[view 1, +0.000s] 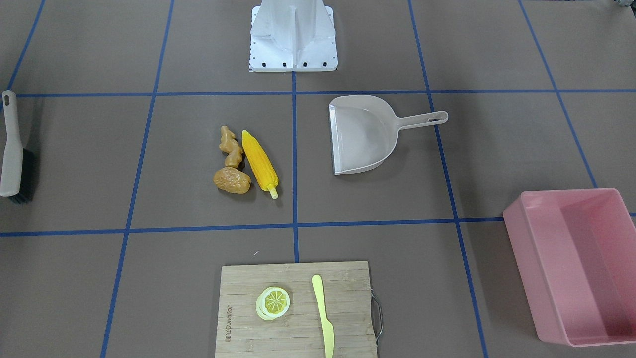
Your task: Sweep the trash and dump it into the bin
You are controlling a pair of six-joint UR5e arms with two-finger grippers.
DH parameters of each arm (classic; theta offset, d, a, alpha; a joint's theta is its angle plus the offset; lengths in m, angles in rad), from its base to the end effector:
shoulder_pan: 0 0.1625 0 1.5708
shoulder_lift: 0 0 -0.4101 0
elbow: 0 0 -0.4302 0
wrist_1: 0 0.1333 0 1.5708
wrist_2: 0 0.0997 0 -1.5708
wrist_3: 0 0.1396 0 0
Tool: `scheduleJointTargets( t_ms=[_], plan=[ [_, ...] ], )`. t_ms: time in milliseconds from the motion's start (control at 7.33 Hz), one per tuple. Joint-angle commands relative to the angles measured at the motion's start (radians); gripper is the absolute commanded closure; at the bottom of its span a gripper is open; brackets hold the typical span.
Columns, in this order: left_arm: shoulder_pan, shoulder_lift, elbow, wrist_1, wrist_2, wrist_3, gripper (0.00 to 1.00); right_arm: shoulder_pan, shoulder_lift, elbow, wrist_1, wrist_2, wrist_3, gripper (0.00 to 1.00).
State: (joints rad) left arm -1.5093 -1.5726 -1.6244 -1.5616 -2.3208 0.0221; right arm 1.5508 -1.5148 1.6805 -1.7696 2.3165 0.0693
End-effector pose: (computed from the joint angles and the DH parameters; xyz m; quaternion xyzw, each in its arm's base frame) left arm -0.0052 -0.5359 0.6462 0.0143 0.3665 0.0473 0.9291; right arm 0.0277 -0.5442 0.6068 -0.0317 -0.3632 0.0290 0.9307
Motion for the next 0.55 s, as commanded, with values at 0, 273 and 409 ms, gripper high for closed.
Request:
scheduleJointTargets(
  t_ms=[0, 273, 409],
  plan=[
    [0.0, 0.006, -0.002, 0.0, 0.001, -0.001, 0.01, 0.0, -0.004, -0.001, -0.01, 0.001, -0.009, 0.0],
    [0.0, 0.005, -0.002, 0.0, 0.001, 0.002, 0.01, 0.0, -0.004, -0.005, -0.008, 0.0, -0.008, 0.0],
    [0.0, 0.006, -0.002, 0.002, 0.001, 0.004, 0.01, 0.0, -0.004, -0.004, -0.008, 0.0, -0.008, 0.0]
  ],
)
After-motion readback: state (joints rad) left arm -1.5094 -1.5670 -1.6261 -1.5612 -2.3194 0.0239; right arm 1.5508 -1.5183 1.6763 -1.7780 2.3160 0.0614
